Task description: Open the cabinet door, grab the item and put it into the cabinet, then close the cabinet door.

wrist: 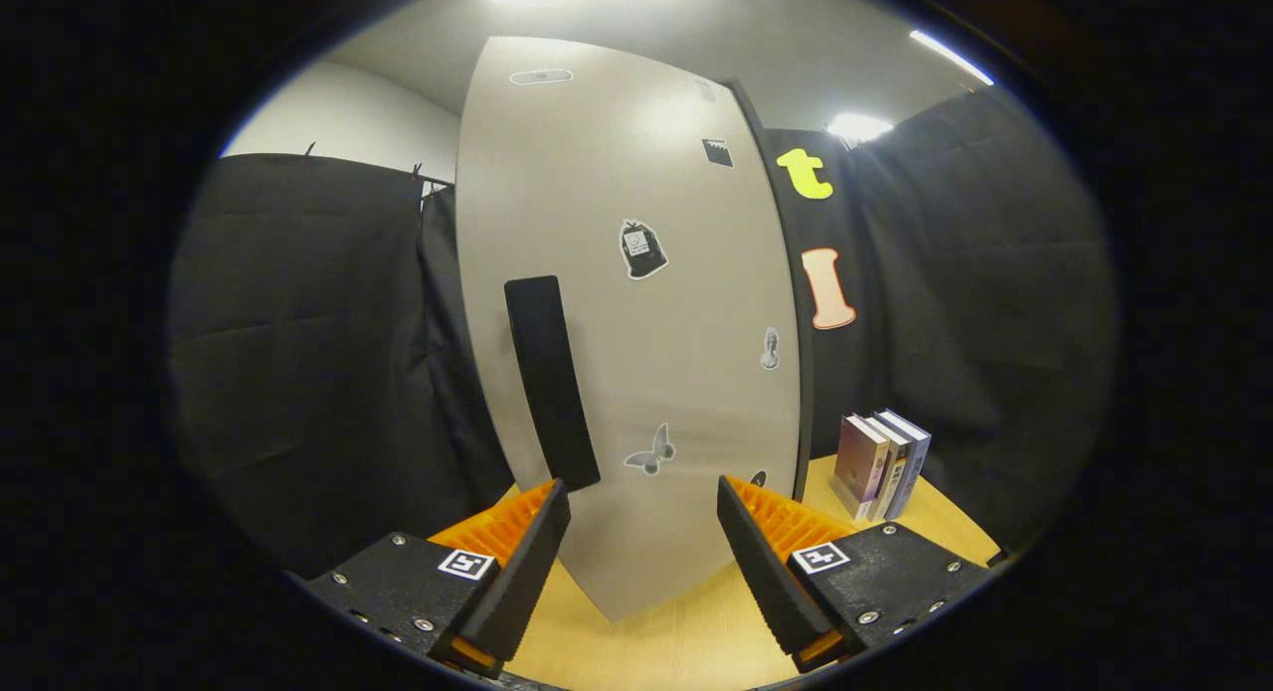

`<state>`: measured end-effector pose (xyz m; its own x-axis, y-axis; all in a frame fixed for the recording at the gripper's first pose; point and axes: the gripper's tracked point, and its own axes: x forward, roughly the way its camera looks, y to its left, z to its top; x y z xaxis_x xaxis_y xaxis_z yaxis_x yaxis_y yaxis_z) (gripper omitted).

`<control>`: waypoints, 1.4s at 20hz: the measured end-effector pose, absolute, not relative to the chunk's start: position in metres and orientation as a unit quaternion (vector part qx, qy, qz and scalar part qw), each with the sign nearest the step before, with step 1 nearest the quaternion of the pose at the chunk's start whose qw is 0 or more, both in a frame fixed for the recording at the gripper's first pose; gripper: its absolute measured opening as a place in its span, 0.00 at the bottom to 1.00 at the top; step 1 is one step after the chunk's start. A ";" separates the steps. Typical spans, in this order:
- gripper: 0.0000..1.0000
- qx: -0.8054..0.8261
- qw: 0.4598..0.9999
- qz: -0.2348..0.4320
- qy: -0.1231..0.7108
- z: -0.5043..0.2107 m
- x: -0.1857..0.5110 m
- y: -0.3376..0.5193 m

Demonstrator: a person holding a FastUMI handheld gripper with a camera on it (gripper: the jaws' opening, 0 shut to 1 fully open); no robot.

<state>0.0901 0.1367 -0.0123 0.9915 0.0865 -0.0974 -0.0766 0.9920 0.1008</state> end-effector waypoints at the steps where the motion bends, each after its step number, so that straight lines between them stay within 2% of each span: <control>1: 0.93 0.046 0.997 0.040 0.050 -0.010 0.091 0.139; 13: 0.93 0.054 0.996 0.029 0.065 -0.017 0.110 0.138; 28: 0.93 0.039 0.998 0.024 0.039 -0.009 0.114 0.141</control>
